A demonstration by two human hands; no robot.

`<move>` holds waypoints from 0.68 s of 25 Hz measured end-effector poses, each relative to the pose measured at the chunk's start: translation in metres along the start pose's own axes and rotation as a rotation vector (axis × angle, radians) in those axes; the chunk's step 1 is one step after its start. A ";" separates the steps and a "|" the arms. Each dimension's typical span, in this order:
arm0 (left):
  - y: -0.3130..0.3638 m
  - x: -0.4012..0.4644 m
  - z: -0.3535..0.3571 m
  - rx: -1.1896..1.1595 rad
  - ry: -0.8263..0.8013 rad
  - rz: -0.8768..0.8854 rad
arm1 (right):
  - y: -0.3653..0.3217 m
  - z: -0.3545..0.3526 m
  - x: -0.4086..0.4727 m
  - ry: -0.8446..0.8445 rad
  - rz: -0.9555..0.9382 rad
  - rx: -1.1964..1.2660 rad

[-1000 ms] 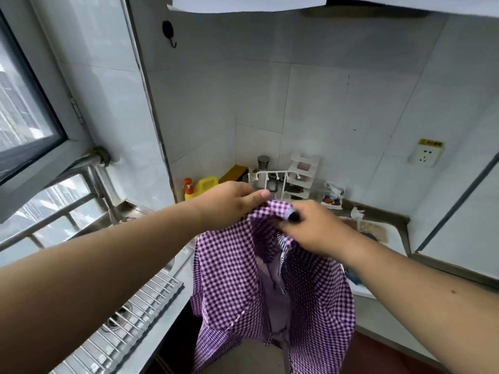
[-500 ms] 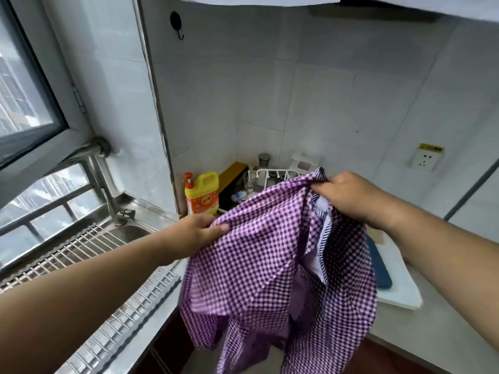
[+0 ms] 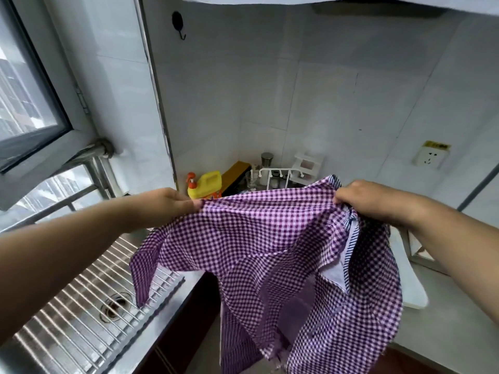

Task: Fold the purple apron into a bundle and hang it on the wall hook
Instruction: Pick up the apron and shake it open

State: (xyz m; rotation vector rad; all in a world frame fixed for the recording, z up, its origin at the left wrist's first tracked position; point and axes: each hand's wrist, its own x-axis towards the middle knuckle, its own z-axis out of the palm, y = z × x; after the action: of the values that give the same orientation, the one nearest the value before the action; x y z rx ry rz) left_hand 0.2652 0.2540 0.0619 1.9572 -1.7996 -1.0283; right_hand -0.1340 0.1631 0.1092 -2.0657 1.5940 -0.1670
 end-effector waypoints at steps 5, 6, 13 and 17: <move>0.023 0.005 -0.001 0.354 0.024 -0.069 | -0.015 0.021 -0.012 -0.127 0.013 0.092; 0.031 0.008 0.008 0.256 0.021 -0.005 | -0.023 0.026 -0.015 -0.149 -0.001 0.144; 0.081 0.018 0.094 0.169 -0.059 0.300 | -0.047 0.041 -0.016 -0.332 -0.114 0.256; 0.061 0.013 0.077 0.111 0.036 0.134 | -0.003 0.038 -0.019 -0.453 0.030 0.229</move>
State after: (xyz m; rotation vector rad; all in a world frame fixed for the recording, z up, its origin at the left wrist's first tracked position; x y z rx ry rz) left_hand 0.1678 0.2498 0.0428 1.8746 -1.9766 -0.8631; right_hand -0.1217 0.1940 0.0826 -1.7480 1.2632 0.1183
